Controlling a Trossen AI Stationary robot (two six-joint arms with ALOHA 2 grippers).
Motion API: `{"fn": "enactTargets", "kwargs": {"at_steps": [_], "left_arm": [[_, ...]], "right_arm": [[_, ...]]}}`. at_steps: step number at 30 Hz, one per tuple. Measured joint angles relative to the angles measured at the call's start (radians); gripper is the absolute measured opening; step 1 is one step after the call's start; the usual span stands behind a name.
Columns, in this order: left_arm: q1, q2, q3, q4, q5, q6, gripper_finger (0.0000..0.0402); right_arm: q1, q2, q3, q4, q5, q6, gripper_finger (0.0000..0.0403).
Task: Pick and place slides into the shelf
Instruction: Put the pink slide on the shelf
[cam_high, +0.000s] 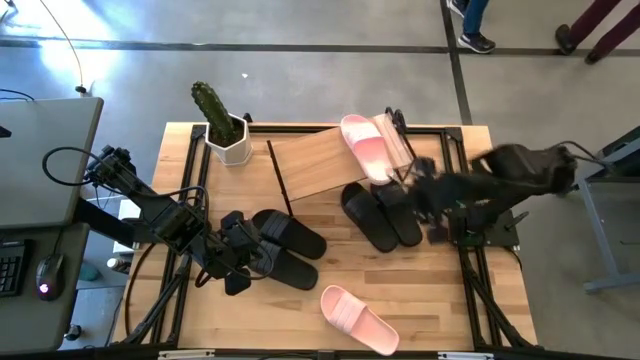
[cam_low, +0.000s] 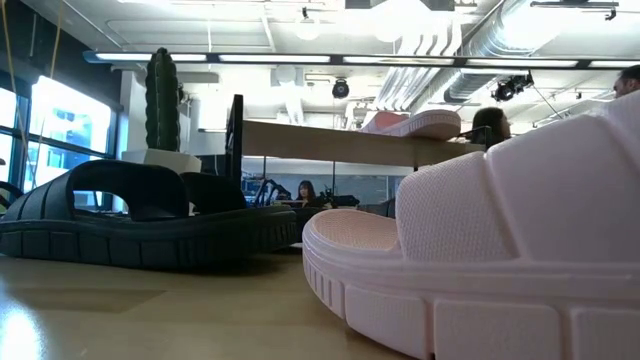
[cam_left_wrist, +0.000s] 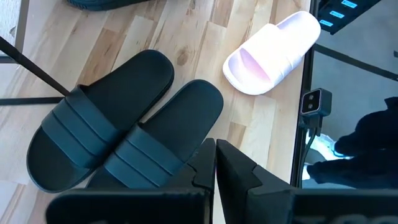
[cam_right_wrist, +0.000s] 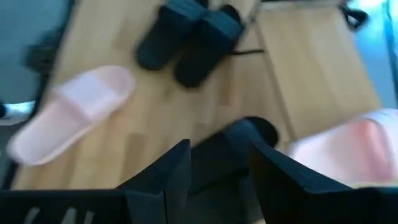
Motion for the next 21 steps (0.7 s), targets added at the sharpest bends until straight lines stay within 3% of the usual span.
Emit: {"fn": "enactTargets", "kwargs": {"at_steps": [6,10,15,21], "left_arm": [[0.0,0.0,0.0,0.0,0.0,0.0,0.0003],[0.0,0.0,0.0,0.0,0.0,0.0,0.0003],[0.0,0.0,0.0,0.0,0.0,0.0,0.0003],[0.0,0.0,0.0,0.0,0.0,0.0,0.0003]], "right_arm": [[0.334,-0.017,-0.107,0.048,0.133,0.156,0.0149],[0.485,0.032,-0.212,0.176,0.196,0.17,0.0149],[0.579,0.122,-0.338,0.391,0.297,0.046,0.0149],[0.584,0.25,-0.447,0.606,0.361,-0.036,0.0149]]}}
